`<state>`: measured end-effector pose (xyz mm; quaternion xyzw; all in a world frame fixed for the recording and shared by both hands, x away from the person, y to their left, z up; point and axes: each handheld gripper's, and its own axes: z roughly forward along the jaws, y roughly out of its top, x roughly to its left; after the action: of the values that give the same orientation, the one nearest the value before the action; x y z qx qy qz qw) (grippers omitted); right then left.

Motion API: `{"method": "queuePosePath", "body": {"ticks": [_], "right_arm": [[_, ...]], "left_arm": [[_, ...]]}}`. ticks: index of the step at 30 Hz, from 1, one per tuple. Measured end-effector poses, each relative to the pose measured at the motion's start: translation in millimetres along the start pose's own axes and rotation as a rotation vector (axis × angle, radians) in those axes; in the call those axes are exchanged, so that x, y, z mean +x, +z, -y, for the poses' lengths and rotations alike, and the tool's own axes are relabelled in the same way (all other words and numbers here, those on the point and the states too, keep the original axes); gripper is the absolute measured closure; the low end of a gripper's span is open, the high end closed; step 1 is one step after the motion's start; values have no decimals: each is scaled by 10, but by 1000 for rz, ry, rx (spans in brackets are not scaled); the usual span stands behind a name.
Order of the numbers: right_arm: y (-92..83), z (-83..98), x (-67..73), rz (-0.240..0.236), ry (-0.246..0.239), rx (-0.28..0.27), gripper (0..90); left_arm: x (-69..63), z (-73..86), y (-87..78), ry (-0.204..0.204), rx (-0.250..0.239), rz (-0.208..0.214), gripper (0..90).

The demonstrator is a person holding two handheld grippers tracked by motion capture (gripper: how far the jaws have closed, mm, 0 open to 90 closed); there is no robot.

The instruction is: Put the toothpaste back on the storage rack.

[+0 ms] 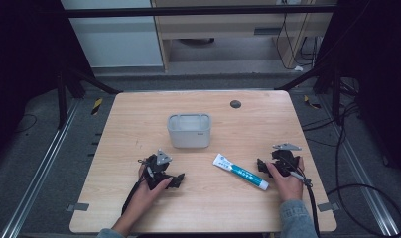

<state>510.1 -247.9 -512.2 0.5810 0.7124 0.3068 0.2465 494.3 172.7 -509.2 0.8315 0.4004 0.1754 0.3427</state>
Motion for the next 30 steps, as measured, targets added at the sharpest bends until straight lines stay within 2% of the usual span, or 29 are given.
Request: {"method": "queuePosePath", "body": {"ticks": [6,7,9,10,12,14,15,16,17,18,21,23,25,26,30], "right_arm": [[-10,9,-15,-9,-18,-2,26],[-94,-4,-39,-35,-45,26,165],[-125,-10,-43,-39,-51,39,153],[-210,-19,-51,-43,-91,41,144],[-240,-25,-45,-47,-97,43,131],[-367,-75,-30,-46,-138,56,138],[-367,-75,-30,-46,-138,56,138],[-460,-140,16,-30,-195,63,164],[-460,-140,16,-30,-195,63,164],[-540,-203,82,-37,-230,64,176],[-621,-274,187,-57,-287,81,188],[-651,-303,264,-81,-316,100,186],[-657,-312,303,-97,-322,107,197],[-660,-323,379,-125,-344,132,212],[-643,-349,488,-149,-380,157,241]], "left_arm": [[1,0,0,0,0,0,0],[1,0,0,0,0,0,0],[1,0,0,1,0,0,0],[1,0,0,0,0,1,0],[2,-1,1,1,0,2,0],[5,-2,2,3,0,3,0],[5,-2,2,3,0,3,0],[5,-2,2,4,0,4,0],[5,-2,2,4,0,4,0],[5,-2,2,4,0,4,0],[6,-2,2,4,0,4,0],[7,-4,5,5,-1,4,0],[8,-6,7,5,-1,4,0],[9,-9,10,5,-1,5,0],[11,-12,12,7,0,4,0]]}}
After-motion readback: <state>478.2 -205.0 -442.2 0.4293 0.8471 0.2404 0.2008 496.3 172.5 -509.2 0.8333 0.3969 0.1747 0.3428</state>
